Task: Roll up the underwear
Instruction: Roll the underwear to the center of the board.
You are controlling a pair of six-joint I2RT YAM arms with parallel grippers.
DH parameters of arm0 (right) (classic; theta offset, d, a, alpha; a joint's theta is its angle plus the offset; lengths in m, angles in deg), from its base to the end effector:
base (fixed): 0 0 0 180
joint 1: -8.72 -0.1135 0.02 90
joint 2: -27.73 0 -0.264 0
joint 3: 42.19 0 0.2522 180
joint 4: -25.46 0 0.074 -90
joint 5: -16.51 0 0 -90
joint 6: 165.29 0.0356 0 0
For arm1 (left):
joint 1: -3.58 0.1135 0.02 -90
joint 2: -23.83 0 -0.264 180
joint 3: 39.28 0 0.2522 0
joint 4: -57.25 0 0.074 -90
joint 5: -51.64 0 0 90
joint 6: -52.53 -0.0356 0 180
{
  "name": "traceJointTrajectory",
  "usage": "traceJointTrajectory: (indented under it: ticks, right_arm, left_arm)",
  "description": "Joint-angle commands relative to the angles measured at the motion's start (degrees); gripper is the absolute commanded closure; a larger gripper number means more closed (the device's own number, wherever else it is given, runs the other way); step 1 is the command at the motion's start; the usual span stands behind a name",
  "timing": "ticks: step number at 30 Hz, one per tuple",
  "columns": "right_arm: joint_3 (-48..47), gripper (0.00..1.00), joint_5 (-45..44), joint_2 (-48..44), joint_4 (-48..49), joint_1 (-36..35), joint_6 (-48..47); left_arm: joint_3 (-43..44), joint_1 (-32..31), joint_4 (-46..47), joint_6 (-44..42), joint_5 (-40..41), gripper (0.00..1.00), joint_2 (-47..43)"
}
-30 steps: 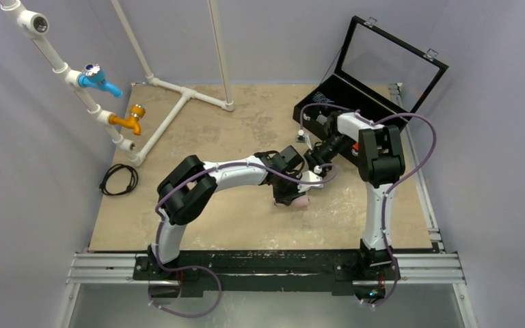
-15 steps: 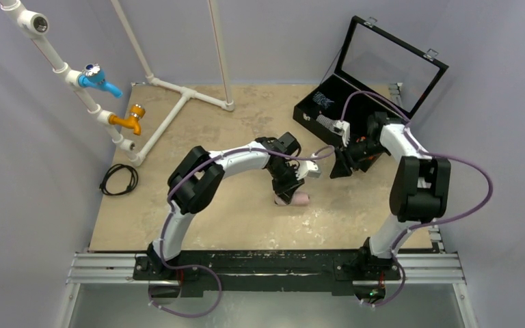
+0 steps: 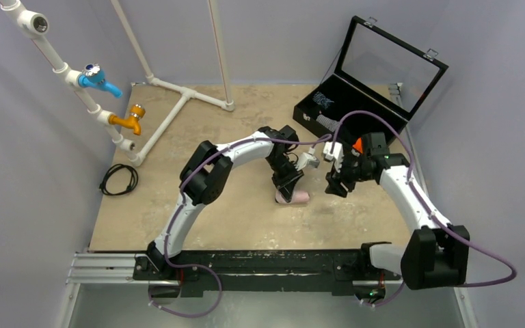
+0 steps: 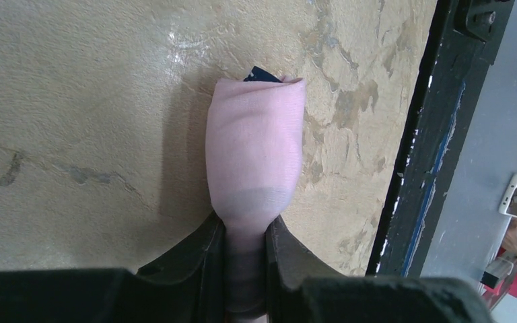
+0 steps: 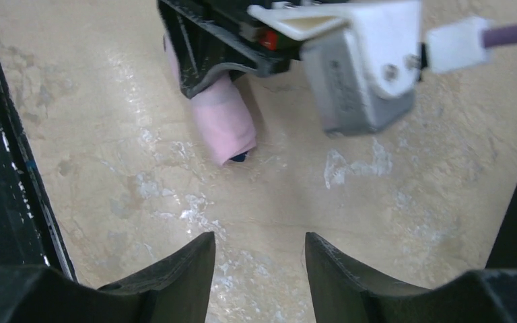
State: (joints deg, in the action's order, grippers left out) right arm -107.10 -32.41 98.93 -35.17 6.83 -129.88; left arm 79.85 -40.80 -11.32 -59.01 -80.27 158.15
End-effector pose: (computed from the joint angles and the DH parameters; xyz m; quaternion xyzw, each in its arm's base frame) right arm 0.2242 0.0308 0.2430 -0.4960 0.7751 0.2249 0.3205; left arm 0.3113 -0.3379 0.1364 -0.5236 -0.7718 0.3601 0.0209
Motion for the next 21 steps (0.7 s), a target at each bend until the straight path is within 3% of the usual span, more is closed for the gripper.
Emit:
traceJointTrajectory:
  ticks: [1,14,21]
  right_arm:
    - [4.55,0.49,-7.33,-5.57,8.74,-8.23,4.12]
    - [8.09,0.46,-20.42,-4.21,19.46,-28.71,8.76]
    - [9.26,0.46,-26.73,0.2,24.83,-35.3,9.06]
  left_arm:
    - [-3.07,-0.44,-2.12,-2.43,12.5,1.0,8.31]
    - [-1.43,-0.18,-3.88,-2.62,11.67,1.0,9.85]
    - [1.06,0.48,-6.74,-2.89,9.73,1.0,11.88]
